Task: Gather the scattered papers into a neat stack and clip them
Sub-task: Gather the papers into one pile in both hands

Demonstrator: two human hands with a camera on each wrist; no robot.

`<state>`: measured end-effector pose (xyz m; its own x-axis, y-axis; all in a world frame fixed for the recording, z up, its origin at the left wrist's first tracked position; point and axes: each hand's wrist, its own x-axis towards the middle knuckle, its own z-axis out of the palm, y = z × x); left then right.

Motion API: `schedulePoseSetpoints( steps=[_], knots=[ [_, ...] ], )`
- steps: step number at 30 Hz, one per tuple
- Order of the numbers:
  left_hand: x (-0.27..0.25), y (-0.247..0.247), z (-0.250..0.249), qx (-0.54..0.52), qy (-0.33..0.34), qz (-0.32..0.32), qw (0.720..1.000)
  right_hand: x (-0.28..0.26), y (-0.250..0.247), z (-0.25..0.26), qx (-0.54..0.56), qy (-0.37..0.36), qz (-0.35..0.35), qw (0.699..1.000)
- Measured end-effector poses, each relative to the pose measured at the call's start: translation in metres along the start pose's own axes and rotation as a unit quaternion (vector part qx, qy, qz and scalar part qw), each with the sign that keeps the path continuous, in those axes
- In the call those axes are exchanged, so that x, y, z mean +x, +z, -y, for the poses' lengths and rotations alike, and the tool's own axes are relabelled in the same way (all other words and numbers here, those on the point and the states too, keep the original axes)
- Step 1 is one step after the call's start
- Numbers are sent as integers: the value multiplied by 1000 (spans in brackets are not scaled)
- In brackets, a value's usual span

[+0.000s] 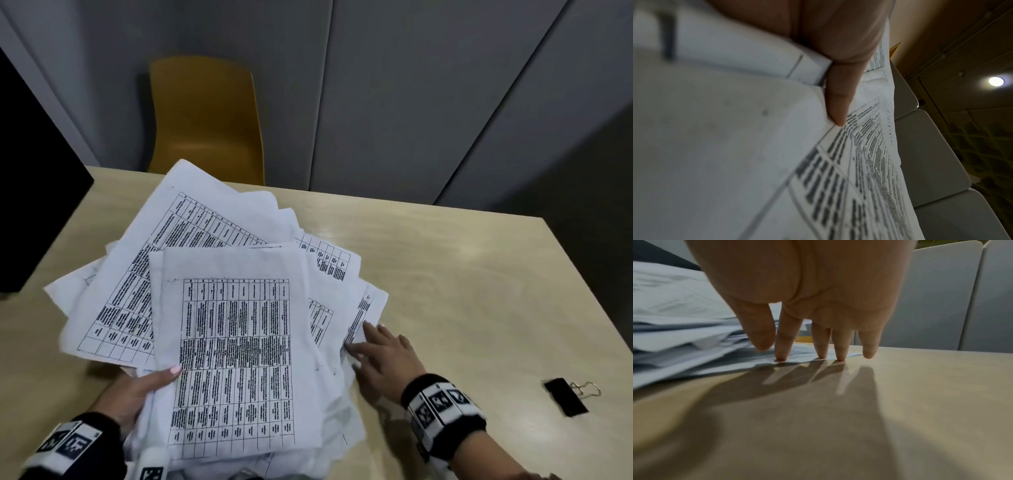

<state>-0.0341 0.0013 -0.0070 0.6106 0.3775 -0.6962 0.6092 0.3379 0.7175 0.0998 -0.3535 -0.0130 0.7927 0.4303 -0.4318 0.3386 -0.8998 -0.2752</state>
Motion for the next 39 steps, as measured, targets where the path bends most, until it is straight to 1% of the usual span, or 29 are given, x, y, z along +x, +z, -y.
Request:
schedulePoseSetpoints(
  steps=[1,2,3,5,6,7,9,11,12,13,14,16,17,18,19,21,23,25,26,27,29,30,31,33,34,35,36,37,39],
  knots=[
    [2,2,1,6,-6,3,1000,-6,4,2,25,-1,1,1000],
    [6,2,2,13,-11,5,1000,-11,8,7,64,6,-19,998],
    [9,5,3,27,-21,8,999,-14,13,10,122,30,-61,990],
    [13,8,6,43,-40,16,998,-14,19,20,231,106,-164,953],
    [16,9,9,51,-46,18,997,-13,21,23,273,146,-196,931],
    [15,12,9,60,-48,22,997,-9,22,27,316,177,-200,910],
    [4,24,2,84,-41,19,995,-2,24,32,405,207,-183,872],
    [-11,37,-9,106,-34,13,994,3,27,34,455,221,-175,845],
    [-15,38,-10,112,-36,6,993,4,28,34,472,226,-171,834],
    [-16,40,-13,113,-39,6,993,5,28,33,498,231,-173,818],
    [-19,41,-16,122,-50,8,991,4,26,33,539,231,-174,791],
    [-20,40,-16,126,-48,9,991,7,25,30,645,206,-156,719],
    [-18,40,-16,129,-46,13,990,7,25,29,681,187,-135,695],
    [-15,41,-14,130,-45,19,990,6,27,29,699,171,-99,687],
    [-16,43,-14,128,-39,25,991,6,29,29,709,154,-64,685],
    [-27,55,-20,128,-26,43,991,2,33,31,710,148,-27,688],
    [-27,62,-23,124,2,66,990,2,35,29,706,153,-19,692],
    [-40,73,-35,113,6,70,991,2,33,25,691,147,-7,707],
    [-49,79,-42,104,11,70,992,4,30,24,692,147,0,707],
    [-48,81,-42,107,15,68,992,5,27,22,697,151,7,701],
    [-36,79,-36,111,36,79,990,6,20,19,721,168,27,672],
    [-29,75,-32,103,37,82,991,5,17,18,727,176,23,663],
    [-22,73,-28,111,34,81,990,6,17,17,716,177,11,675],
    [-15,71,-25,112,32,92,989,9,21,17,654,159,-19,739],
    [-9,71,-23,108,28,100,989,9,21,19,631,152,-18,760],
    [-7,70,-23,118,29,97,988,9,20,20,621,143,-16,771],
    [-5,71,-23,123,32,90,988,9,21,19,617,139,-17,774],
    [-1,69,-21,129,33,78,988,8,21,17,627,133,-13,768],
    [-1,71,-22,130,52,67,988,2,20,13,668,119,-11,734]
  ],
)
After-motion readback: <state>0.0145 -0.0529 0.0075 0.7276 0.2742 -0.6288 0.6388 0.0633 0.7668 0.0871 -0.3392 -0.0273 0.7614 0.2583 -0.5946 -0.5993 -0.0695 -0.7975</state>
